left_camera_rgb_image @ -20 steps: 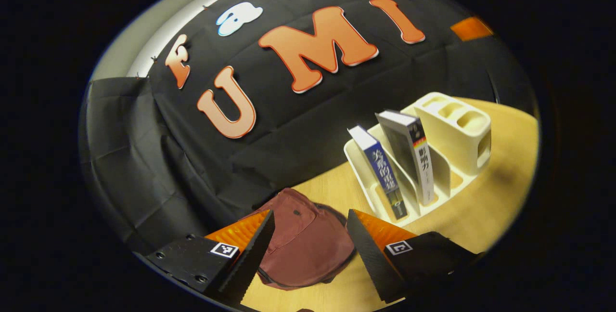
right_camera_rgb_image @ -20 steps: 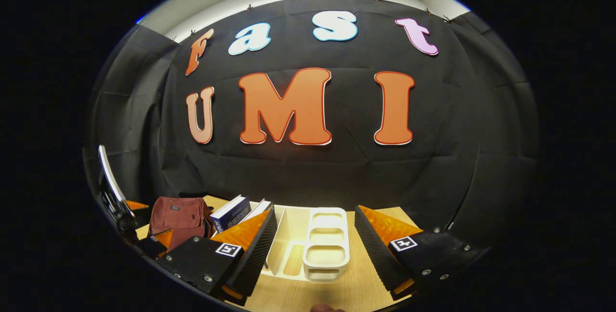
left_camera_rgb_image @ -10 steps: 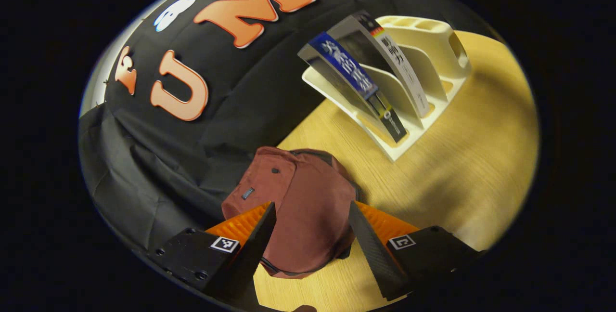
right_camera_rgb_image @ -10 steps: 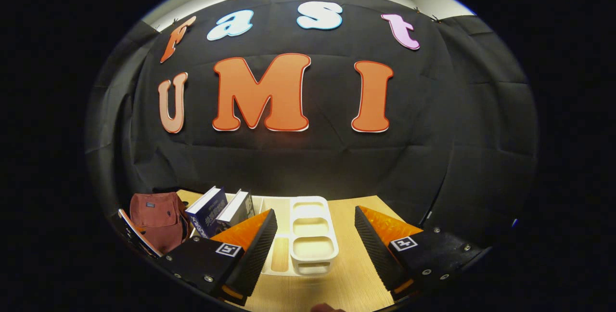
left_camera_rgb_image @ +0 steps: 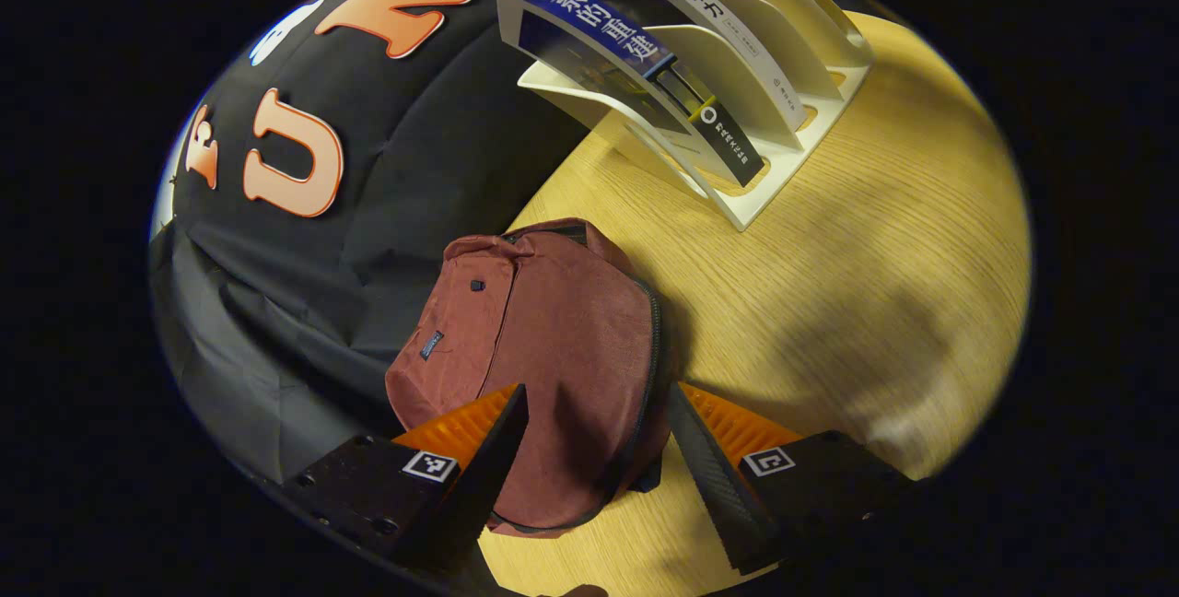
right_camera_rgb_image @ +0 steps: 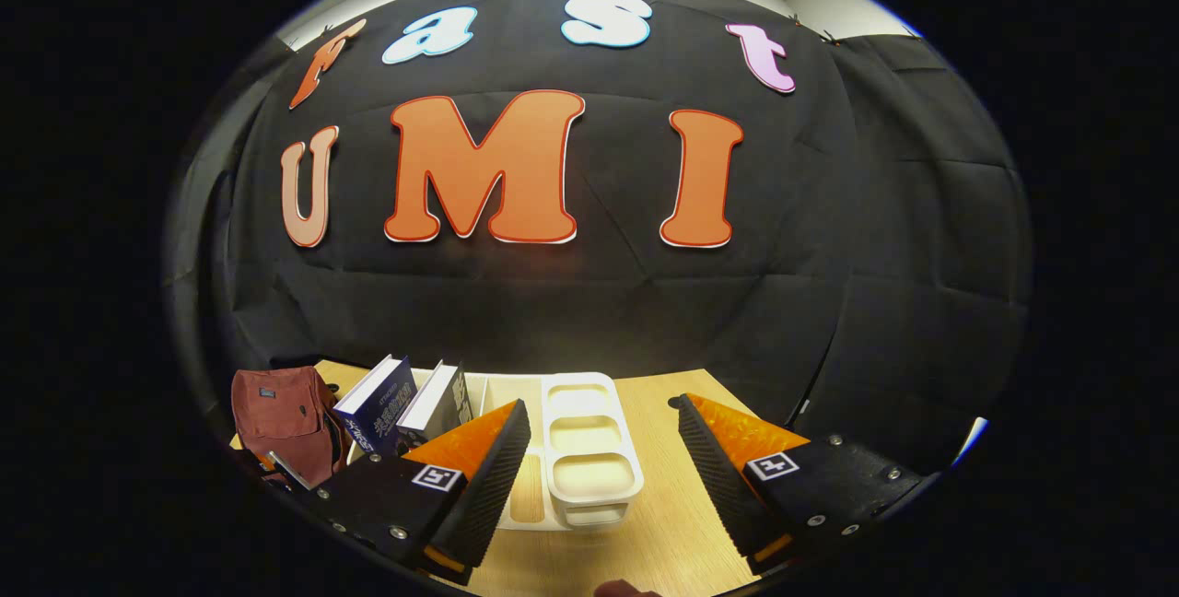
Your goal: Open the schoolbag, grab two books from the bookshelf and put them into the schoolbag.
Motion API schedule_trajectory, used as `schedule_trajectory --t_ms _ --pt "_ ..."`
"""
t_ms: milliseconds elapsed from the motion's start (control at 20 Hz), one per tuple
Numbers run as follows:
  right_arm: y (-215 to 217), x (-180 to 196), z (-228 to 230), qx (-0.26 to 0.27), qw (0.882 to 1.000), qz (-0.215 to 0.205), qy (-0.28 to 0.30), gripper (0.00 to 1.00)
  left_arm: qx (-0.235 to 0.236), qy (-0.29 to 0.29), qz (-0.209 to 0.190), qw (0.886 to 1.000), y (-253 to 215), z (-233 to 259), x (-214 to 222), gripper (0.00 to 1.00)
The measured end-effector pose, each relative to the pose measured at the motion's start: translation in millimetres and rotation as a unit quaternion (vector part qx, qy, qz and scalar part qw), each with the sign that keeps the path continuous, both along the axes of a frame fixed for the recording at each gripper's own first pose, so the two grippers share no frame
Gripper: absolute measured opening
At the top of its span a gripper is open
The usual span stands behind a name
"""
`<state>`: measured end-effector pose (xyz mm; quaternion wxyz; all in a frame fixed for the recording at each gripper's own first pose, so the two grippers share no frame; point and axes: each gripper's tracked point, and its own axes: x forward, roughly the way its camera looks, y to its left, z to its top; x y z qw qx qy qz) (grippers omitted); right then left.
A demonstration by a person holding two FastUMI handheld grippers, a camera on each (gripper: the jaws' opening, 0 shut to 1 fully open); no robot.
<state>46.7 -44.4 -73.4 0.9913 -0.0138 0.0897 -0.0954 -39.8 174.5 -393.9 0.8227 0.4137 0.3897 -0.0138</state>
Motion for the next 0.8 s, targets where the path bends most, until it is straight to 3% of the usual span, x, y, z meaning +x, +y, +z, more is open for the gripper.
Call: schedule_trajectory --t_ms 200,250,400,450,600,650,700,800 --pt "0 0 -1 -0.001 1.000 -0.004 0.001 0.96 0.014 0.007 -0.008 1.000 3 5 3 0.93" --pt "-1 1 0 -0.002 1.000 -0.006 -0.001 0.96 0.016 0.006 -0.012 1.000 6 9 4 0.97" --pt "-2 0 1 -0.001 1.000 -0.007 -0.003 0.96 0.015 0.013 -0.015 1.000 8 16 2 0.62" --pt "-1 1 1 0.000 1.000 -0.007 -0.003 0.96 0.014 0.019 -0.013 1.000 9 16 2 0.58" --pt "3 2 2 0.000 1.000 -0.003 -0.004 0.96 0.021 0.040 -0.019 0.999 12 26 3 0.30" --pt "5 2 2 0.000 1.000 -0.001 -0.004 0.97 0.019 0.052 -0.018 0.998 14 29 2 0.25" --pt "7 2 3 0.000 1.000 0.002 -0.003 0.96 0.010 0.056 -0.013 0.998 14 32 4 0.14" --pt "18 4 4 -0.001 1.000 0.015 -0.001 0.96 -0.009 0.056 -0.007 0.998 16 47 9 0.11"
